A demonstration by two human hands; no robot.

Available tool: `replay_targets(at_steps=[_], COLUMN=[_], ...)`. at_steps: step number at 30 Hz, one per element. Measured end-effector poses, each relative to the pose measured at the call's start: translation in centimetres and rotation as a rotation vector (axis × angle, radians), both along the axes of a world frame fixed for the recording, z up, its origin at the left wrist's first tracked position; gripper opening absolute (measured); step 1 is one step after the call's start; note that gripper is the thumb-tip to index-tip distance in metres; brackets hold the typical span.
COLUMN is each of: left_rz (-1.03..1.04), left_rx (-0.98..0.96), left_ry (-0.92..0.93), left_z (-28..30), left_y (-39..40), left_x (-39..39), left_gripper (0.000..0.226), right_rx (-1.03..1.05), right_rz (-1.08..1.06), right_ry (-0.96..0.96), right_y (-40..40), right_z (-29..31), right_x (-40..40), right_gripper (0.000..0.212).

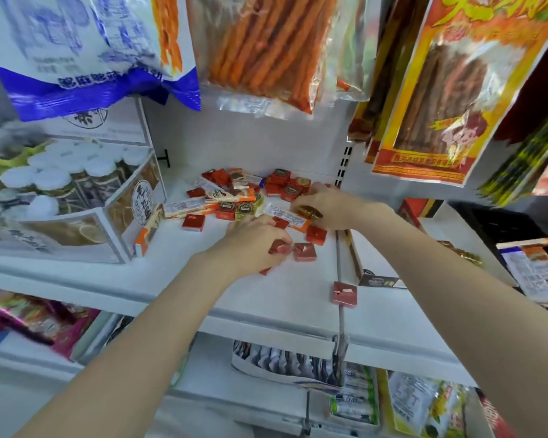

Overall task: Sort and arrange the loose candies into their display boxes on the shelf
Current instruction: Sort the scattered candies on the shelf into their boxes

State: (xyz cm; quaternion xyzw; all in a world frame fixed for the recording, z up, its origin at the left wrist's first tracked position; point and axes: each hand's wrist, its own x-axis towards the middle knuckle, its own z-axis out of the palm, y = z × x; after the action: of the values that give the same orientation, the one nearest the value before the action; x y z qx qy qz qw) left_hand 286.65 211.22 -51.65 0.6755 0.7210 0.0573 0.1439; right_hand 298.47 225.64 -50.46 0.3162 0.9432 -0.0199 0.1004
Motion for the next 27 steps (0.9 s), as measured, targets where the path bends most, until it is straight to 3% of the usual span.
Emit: replay_targets(at_steps=[4, 8, 10, 15, 18, 23, 27], left_rz=[-0.01, -0.014, -0.007, -0.033, -0.072, -0.157, -0.213], left_rx=[0.027, 0.049, 0.078, 0.171, 0.213, 0.224, 0.187], left_ry=[0.006, 0.031, 0.027, -0.026, -0.083, -0.166, -0.235], left_z=[0.0, -0.2, -0.2, 0.3, 0.7, 0.8, 0.5], left_y=[-0.1, -0.2, -0.2, -0.4, -0.3, 0.2, 0.7], left_x=[-0.1, 0.3, 0.8, 3.0, 4.5, 7.1, 8.8], left_gripper=[0.033, 0.034, 0.035, 0.034, 0.038, 0.042, 0.039], right_rx=[-0.133, -0.135, -0.126, -0.058, 0.095, 0.326, 0.294], right_rz=[-0.057, -0.133, -0.122, -0.181, -0.196, -0.431, -0.506], right_ry=[0.098, 0.512, 0.604, 0.526, 0.465, 0.32, 0.319], right_y=[-0.4, -1.9, -3.8, -8.0, -8.5, -7.4, -6.4], right_z=[0.6, 1.7, 2.4, 2.6, 2.3, 1.1, 0.2], right_x=[0.9, 3.6, 6.2, 12.7, 15.1, 19.1, 20.1], right_gripper=[0.05, 0.05, 0.048, 0.047, 0.048, 0.052, 0.063])
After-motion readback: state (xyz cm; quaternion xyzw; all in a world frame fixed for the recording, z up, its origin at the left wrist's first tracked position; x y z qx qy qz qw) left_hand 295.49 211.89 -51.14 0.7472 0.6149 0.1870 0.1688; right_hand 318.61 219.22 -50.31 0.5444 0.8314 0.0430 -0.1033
